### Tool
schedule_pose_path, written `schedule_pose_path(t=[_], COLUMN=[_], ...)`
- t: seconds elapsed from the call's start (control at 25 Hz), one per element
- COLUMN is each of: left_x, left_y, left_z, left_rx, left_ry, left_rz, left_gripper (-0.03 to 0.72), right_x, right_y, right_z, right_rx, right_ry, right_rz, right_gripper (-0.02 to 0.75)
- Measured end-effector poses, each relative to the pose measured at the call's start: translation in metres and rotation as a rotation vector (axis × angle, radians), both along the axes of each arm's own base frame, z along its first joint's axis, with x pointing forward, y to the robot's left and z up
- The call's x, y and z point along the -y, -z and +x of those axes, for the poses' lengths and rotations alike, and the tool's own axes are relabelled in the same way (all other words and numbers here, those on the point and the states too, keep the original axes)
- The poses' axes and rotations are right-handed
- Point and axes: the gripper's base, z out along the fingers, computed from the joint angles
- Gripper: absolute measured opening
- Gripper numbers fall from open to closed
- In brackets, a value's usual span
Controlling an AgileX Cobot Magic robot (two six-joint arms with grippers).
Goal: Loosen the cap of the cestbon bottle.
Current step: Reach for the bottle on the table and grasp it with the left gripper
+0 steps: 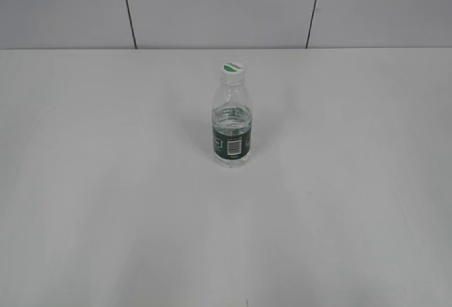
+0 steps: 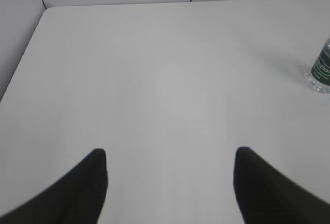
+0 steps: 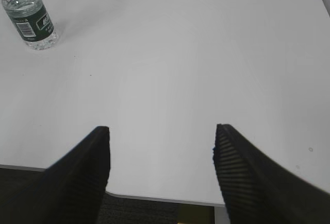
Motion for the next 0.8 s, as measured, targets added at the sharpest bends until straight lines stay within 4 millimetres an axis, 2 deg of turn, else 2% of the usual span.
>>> schedule_pose_path(t=[0.8], left_x=[-0.0009], left_y=[0.0001], left_z=[0.0000], left_rx=[-0.001], left_ry=[-0.006], left_rz=[0.009], left_gripper=[0.445], right_x=[0.0000], right_y=[0.0000], right_z=[0.0000], right_rx=[0.000], right_ry=[0.000], right_rz=[0.000], right_gripper=[0.485])
